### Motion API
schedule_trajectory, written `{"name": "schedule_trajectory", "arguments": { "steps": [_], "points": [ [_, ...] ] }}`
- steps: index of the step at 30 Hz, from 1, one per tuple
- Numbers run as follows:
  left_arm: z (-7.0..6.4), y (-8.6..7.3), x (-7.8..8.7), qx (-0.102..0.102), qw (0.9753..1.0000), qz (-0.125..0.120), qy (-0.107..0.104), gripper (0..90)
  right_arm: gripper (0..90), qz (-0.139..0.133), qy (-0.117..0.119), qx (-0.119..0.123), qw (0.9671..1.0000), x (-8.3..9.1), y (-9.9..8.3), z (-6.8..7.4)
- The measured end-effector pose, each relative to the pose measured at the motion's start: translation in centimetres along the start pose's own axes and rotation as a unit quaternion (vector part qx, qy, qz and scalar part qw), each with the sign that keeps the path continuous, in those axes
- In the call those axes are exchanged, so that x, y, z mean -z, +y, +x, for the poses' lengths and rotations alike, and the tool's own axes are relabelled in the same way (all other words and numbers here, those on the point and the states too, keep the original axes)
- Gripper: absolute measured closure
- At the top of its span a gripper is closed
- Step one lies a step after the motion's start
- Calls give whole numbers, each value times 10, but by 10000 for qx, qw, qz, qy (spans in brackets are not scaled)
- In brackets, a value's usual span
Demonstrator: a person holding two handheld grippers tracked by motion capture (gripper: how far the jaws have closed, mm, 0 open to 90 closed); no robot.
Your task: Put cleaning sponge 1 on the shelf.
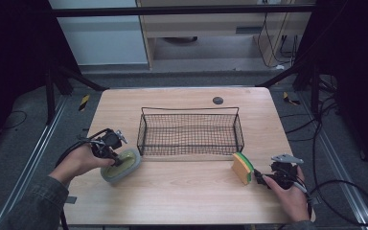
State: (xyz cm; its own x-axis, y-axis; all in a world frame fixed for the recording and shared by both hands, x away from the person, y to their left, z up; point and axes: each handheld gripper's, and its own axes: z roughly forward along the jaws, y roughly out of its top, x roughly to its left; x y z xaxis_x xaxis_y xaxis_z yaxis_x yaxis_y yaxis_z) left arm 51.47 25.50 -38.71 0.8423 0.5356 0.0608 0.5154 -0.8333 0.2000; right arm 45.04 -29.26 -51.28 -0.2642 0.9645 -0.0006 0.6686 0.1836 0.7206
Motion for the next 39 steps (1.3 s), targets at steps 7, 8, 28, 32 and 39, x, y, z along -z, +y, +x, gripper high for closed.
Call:
{"name": "schedule_trajectory", "arguments": {
  "steps": [7,8,28,32,39],
  "points": [
    [-9,12,32,-435,9987,-245,97,707,13,-4,1,2,10000,0,0,0],
    [-10,14,35,-506,9983,-263,128,707,13,-5,-1,5,10000,0,0,0],
    [-17,66,65,-1401,9881,-430,471,707,13,-10,0,3,10000,0,0,0],
    [-17,78,69,-1580,9849,-435,561,707,13,-14,6,14,10000,0,0,0],
    [-15,95,70,-1683,9820,-616,596,707,13,-27,0,8,10000,-1,0,0]
  ]
}}
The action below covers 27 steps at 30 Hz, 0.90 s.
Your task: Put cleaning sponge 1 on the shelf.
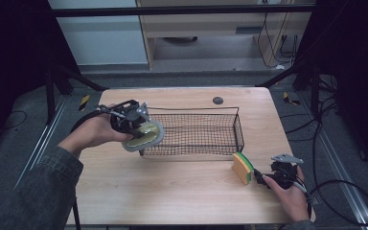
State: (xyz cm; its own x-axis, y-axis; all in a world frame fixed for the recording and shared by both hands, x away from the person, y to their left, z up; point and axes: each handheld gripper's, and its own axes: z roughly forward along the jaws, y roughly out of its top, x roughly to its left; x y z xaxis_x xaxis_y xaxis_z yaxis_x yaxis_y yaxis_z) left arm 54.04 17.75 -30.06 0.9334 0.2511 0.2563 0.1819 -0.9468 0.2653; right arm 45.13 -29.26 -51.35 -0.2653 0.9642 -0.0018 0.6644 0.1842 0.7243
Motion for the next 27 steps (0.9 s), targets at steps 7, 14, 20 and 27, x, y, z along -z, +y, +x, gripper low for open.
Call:
{"name": "schedule_trajectory", "arguments": {
  "steps": [7,14,20,27],
  "points": [
    [6,11,0,-301,9990,-59,312,707,13,0,-3,-17,10000,0,1,0],
    [1,23,-5,-572,9968,-8,558,707,13,11,-19,2,10000,-1,1,0],
    [-1,32,-9,-697,9956,51,624,707,13,10,-15,9,10000,-1,1,0],
    [0,40,-12,-854,9934,18,769,707,13,5,-20,-1,10000,-1,1,0]
  ]
}}
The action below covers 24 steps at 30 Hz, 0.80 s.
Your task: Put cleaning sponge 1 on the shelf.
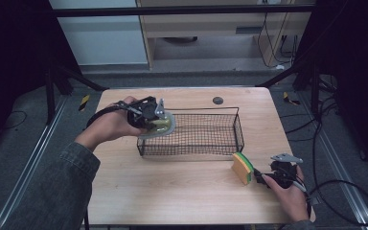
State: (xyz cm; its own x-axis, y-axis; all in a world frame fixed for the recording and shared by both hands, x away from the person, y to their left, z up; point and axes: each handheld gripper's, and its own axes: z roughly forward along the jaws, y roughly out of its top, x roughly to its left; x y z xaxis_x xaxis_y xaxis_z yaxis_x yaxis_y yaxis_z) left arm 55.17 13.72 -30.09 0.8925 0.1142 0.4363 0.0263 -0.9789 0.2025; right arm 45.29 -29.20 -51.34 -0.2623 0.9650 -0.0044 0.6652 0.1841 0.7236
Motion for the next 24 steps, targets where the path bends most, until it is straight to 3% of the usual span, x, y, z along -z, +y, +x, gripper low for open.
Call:
{"name": "schedule_trajectory", "arguments": {
  "steps": [11,24],
  "points": [
    [-1,7,-18,-191,9998,99,27,707,13,-17,-6,3,10000,-1,1,0],
    [2,6,-38,-137,9998,119,-122,707,13,-6,7,-20,10000,-1,1,0]
  ]
}}
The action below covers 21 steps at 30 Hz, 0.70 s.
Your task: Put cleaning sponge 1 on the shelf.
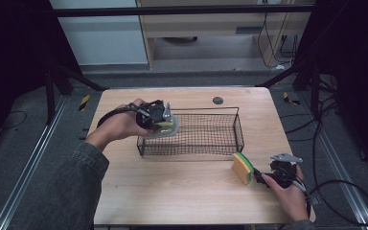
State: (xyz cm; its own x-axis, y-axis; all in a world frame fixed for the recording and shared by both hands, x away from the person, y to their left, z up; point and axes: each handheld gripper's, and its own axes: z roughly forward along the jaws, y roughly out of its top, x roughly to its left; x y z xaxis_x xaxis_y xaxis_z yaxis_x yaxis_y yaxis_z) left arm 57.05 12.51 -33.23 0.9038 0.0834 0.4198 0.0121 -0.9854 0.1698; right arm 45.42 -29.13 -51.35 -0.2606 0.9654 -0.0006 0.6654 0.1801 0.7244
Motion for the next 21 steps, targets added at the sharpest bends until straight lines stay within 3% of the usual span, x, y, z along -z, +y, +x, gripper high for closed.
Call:
{"name": "schedule_trajectory", "arguments": {
  "steps": [5,21],
  "points": [
    [-1,1,-3,-86,10000,-36,17,707,13,5,10,-20,10000,0,0,0],
    [-3,1,-16,-63,9999,86,-109,707,13,6,13,-18,10000,0,0,0]
  ]
}}
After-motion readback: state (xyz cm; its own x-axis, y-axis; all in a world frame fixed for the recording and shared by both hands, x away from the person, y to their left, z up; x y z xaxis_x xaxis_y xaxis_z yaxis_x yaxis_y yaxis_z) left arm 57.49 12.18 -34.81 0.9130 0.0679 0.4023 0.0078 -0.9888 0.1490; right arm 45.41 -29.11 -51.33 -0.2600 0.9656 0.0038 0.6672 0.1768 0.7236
